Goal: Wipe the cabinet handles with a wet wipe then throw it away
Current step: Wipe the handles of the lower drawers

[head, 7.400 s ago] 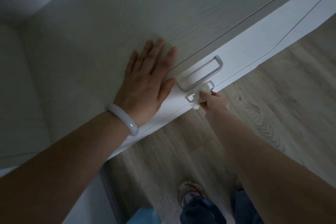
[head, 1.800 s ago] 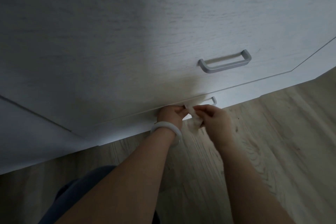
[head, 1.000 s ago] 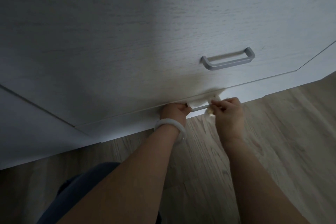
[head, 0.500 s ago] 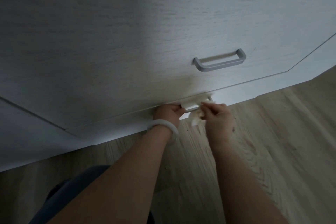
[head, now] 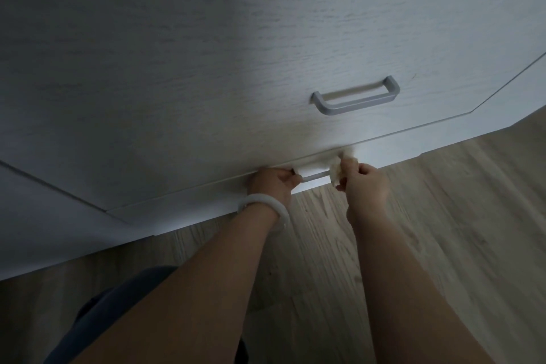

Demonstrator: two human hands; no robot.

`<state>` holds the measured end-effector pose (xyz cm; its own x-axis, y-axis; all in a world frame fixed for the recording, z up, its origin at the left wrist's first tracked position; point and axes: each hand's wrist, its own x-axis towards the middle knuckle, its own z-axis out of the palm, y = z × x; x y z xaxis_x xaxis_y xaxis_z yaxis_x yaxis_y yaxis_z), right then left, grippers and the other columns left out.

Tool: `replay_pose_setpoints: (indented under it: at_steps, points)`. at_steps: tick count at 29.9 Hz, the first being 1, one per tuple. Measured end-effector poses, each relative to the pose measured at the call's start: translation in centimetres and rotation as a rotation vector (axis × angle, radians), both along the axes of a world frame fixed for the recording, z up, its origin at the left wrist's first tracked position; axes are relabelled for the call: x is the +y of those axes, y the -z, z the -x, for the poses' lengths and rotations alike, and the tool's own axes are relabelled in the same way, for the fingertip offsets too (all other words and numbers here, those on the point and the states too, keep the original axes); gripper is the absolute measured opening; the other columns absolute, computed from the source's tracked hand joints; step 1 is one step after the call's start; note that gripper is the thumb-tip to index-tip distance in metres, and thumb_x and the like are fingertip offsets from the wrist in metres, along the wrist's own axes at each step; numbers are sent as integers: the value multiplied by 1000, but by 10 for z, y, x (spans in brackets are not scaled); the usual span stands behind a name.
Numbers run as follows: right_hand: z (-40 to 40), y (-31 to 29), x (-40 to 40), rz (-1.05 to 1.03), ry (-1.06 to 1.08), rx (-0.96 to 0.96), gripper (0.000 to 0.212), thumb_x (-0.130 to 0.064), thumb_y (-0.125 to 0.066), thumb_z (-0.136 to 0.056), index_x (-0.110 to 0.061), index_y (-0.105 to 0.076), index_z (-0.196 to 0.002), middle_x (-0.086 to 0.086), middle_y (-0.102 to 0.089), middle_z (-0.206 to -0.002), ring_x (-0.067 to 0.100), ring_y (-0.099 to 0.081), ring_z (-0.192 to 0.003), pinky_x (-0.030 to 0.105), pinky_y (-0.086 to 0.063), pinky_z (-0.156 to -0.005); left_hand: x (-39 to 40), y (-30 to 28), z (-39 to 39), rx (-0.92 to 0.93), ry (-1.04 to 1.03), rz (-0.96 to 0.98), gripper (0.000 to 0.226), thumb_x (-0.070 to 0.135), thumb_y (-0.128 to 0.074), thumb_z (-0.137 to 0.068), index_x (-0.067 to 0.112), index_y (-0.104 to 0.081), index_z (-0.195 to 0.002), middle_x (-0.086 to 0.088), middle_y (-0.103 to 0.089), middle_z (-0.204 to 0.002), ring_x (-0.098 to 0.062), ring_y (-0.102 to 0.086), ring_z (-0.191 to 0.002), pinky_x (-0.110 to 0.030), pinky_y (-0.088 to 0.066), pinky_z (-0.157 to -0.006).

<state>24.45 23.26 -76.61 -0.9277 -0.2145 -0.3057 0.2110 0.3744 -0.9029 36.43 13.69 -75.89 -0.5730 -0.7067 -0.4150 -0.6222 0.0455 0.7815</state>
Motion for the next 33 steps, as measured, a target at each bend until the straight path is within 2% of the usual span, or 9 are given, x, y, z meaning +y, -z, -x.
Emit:
replay_pose_setpoints:
  at_steps: [3,5,8,12,16,19,24,29,33]
  points:
    - [-19,0,-1,139,120,-199,28,-24,-63,-92,-5,-64,-72,8,-62,-66,12,-58,-53,21,-54,-54,0,-1,0,-8,-1,4,30,30,-59,-92,11,-70,-113,-7,-68,-118,-22,-61,-111,-28,-45,-94]
    - [-23,-1,-4,200,173,-294,22,-22,-66,-90,-2,-66,-81,10,-65,-74,15,-63,-62,22,-57,-58,0,-2,0,-2,-9,9,29,29,-59,-92,12,-70,-112,-7,-68,-119,-23,-61,-111,-28,-45,-94]
    - [-13,-6,-8,308,224,-379,19,-22,-70,-87,-5,-65,-78,11,-68,-83,17,-66,-73,28,-57,-74,3,-1,1,2,-11,21,28,28,-58,-93,11,-70,-112,-6,-67,-120,-21,-60,-113,-27,-44,-94]
    - [-41,-1,-12,284,130,-399,19,-25,-66,-89,-11,-64,-77,10,-68,-87,19,-67,-83,30,-56,-75,2,-2,0,-7,-20,10,29,31,-58,-92,14,-70,-113,-4,-68,-119,-22,-60,-113,-28,-45,-95]
    - [-46,-1,-11,413,129,-445,14,-15,-65,-90,-7,-65,-78,11,-69,-83,18,-68,-79,26,-55,-72,3,-4,0,3,-20,8,28,30,-58,-93,13,-71,-110,-6,-69,-116,-22,-61,-110,-31,-47,-96]
    - [-32,-1,-8,433,185,-408,16,-16,-67,-89,-8,-66,-74,10,-69,-83,19,-68,-81,27,-53,-74,4,-1,-1,13,-39,6,27,29,-58,-93,13,-71,-111,-6,-69,-116,-23,-61,-110,-34,-46,-98]
    - [-48,2,-11,443,91,-445,10,-10,-65,-89,-7,-67,-79,7,-71,-76,15,-69,-73,23,-55,-67,2,1,-1,19,-39,-4,26,30,-60,-91,14,-72,-109,-5,-69,-116,-22,-62,-110,-33,-46,-98]
    - [-25,2,-3,430,151,-333,10,-9,-70,-85,-7,-69,-75,7,-71,-77,19,-68,-79,24,-53,-70,2,0,-1,18,-23,14,27,30,-58,-92,14,-71,-111,-4,-69,-116,-21,-61,-110,-28,-45,-94]
    - [-52,5,-10,401,8,-324,10,-8,-69,-85,-6,-70,-76,7,-71,-73,14,-68,-67,20,-54,-63,0,-1,-3,38,1,-10,26,32,-59,-92,16,-72,-108,-3,-70,-113,-20,-62,-109,-31,-47,-95]
